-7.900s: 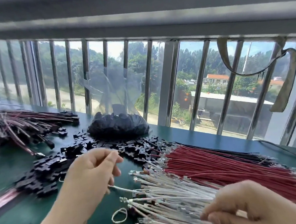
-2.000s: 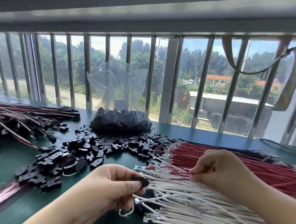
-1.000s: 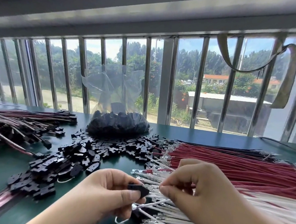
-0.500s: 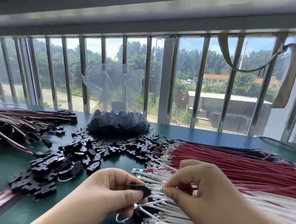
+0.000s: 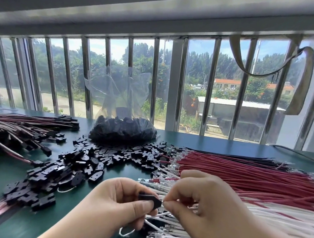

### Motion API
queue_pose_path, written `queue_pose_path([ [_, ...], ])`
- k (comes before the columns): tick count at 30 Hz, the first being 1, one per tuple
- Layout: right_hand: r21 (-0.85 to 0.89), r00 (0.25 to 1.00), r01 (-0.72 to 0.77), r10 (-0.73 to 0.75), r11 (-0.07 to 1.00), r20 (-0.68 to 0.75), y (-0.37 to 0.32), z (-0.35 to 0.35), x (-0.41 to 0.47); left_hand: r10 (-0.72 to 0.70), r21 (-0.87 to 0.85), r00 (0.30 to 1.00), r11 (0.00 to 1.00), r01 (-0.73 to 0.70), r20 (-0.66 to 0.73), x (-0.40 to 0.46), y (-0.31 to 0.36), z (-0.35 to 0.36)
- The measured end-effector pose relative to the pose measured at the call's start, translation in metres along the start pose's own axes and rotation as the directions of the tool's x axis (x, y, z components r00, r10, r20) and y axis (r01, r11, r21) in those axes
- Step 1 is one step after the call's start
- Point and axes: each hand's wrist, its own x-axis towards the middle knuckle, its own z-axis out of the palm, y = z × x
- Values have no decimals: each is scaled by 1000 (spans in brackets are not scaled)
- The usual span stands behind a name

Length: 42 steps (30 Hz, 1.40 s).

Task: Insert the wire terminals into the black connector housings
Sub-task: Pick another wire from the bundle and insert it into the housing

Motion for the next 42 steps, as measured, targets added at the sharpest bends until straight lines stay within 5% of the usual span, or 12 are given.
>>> queue_pose_path([
  [5,-39,994,-5,9,999,105,13,-5,9,-4,27,997,1000,6,-80,2,3,-4],
  [16,27,974,175,-177,984,140,17,0,6,28,69,997,997,-32,66,-1,3,-2],
  [21,118,973,76,-99,990,207,13,-13,13,60,-5,998,998,-60,35,-4,6,-13],
  [26,214,869,-123,1,969,494,22,-21,11,-73,98,984,993,58,161,-2,4,-13],
  [29,312,947,-215,120,925,299,43,-28,10,-123,113,986,987,110,111,2,-1,-20],
  [32,168,964,-265,261,949,44,69,-32,10,-159,95,985,984,152,72,3,-3,-20],
  [35,16,947,-275,267,961,179,74,-35,7,-170,81,971,984,158,169,-2,1,-20],
  [38,76,897,-286,239,955,372,70,-38,6,-192,62,907,981,182,375,-8,5,-22],
  [42,120,908,-274,216,954,358,74,-38,5,-152,126,922,985,113,355,-3,4,-22],
])
